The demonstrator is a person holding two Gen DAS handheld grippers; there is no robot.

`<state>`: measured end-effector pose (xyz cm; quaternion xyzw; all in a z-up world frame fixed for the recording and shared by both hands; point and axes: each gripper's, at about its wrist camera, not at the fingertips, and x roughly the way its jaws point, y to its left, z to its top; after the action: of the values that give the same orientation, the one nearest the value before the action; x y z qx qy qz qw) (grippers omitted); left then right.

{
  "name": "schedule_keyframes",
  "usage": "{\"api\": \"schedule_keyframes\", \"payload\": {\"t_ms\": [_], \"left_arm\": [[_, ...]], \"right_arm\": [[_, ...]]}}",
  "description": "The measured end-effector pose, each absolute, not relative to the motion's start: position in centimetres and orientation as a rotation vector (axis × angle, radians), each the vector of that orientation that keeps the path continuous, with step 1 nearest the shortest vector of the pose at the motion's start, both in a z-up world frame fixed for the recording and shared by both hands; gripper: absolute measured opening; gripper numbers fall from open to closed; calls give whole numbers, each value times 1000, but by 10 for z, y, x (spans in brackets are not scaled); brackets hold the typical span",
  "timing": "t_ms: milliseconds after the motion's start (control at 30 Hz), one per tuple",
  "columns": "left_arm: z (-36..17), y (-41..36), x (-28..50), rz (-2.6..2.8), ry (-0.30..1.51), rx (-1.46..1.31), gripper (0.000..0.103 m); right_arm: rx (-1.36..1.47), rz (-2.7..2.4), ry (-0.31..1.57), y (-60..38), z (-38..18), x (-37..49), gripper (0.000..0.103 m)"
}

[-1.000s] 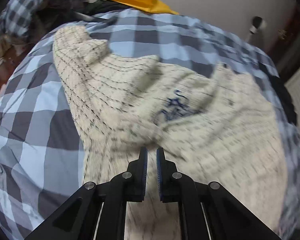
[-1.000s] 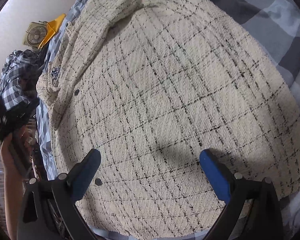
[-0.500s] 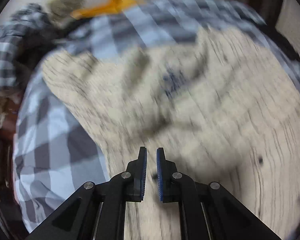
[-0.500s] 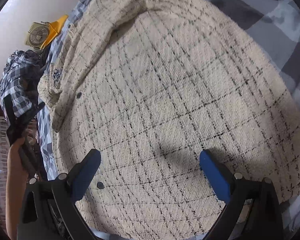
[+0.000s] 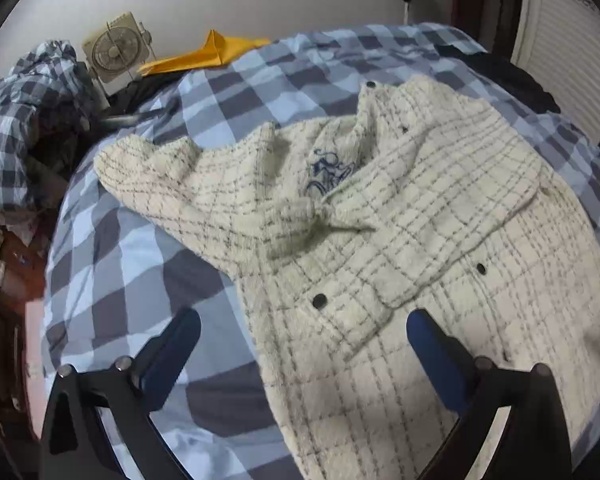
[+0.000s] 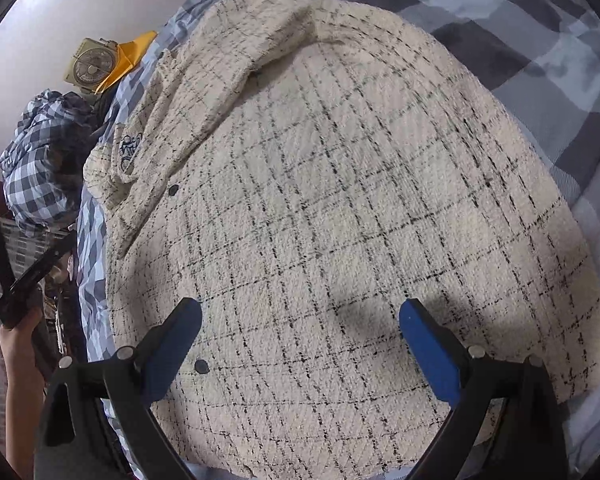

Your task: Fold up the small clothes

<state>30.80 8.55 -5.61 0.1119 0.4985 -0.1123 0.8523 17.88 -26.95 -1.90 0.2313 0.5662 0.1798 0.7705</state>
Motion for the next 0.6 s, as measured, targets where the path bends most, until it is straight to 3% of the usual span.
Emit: {"api": "schedule_keyframes", "payload": {"t_ms": [233,433,600], "left_arm": [[-43,81,270,-318,987,68,103],[-88,64,248,-388,1214,-33,103],[-104,79,236,-303,1217,-68,103]], "right_arm": [[473,383,1215,-265,-19,179,98],[431,380,1203,-256,-17,179,97],[403,386,1188,-248,-15,176,97]]}}
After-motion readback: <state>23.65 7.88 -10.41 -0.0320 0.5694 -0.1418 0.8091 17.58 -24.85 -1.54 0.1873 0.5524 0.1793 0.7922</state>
